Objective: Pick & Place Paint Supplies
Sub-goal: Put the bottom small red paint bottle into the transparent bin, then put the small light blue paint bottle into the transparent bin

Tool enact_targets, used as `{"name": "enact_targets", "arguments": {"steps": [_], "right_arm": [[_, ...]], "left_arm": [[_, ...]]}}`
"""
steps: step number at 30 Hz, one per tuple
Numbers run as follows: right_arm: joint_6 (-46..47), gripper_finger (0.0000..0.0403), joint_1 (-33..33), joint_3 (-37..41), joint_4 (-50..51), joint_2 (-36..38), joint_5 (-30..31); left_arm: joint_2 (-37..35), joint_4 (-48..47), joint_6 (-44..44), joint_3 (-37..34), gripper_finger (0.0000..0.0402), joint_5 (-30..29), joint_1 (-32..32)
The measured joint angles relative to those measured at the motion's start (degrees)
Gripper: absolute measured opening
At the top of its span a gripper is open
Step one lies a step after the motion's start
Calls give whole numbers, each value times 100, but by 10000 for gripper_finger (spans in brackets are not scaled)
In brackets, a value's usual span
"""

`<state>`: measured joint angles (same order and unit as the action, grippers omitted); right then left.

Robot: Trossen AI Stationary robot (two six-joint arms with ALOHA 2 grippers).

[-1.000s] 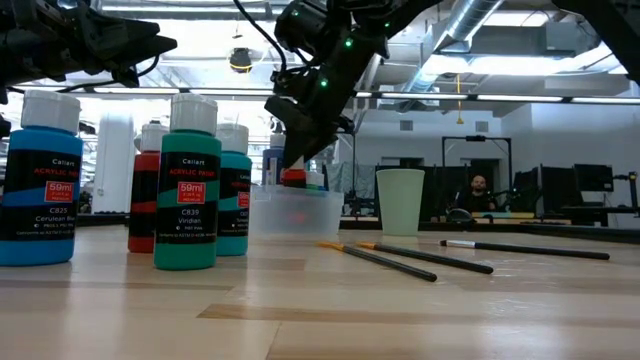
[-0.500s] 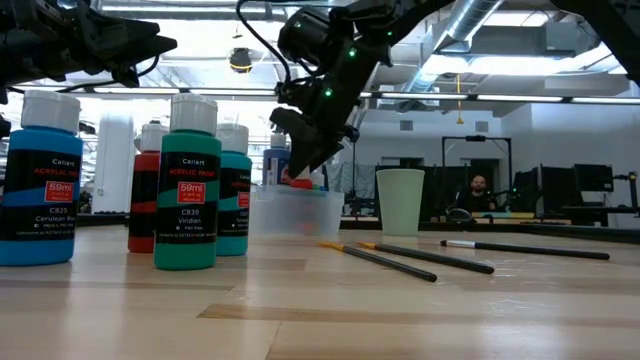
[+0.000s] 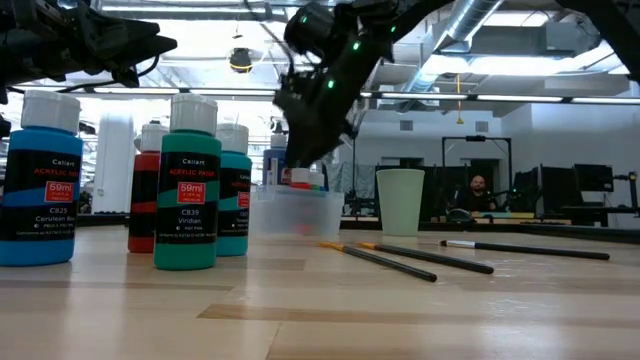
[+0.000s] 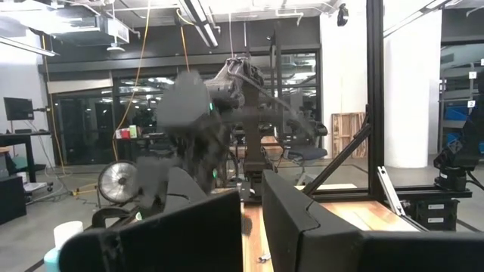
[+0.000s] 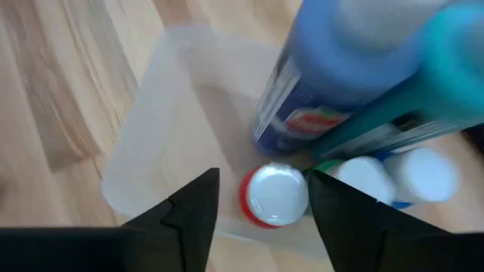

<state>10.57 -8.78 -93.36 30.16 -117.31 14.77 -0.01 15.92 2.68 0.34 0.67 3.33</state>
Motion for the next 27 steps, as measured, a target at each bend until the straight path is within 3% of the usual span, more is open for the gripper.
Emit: {"name": "enact_targets", "arguments": {"steps": [7, 16, 23, 27], "right_arm": [[61, 225, 43, 0, -13, 711, -117], [402, 216, 762, -4, -96, 1618, -1468], [830, 203, 1923, 0, -212, 1653, -1435], [880, 200, 2459, 6, -599, 1229, -960]], "left_arm": [[0, -2, 0, 0, 1, 0, -1], [0, 3, 0, 0, 1, -1, 0], [2, 13, 1, 0, 1, -1, -1], [6, 45, 2, 0, 1, 0, -2]]}}
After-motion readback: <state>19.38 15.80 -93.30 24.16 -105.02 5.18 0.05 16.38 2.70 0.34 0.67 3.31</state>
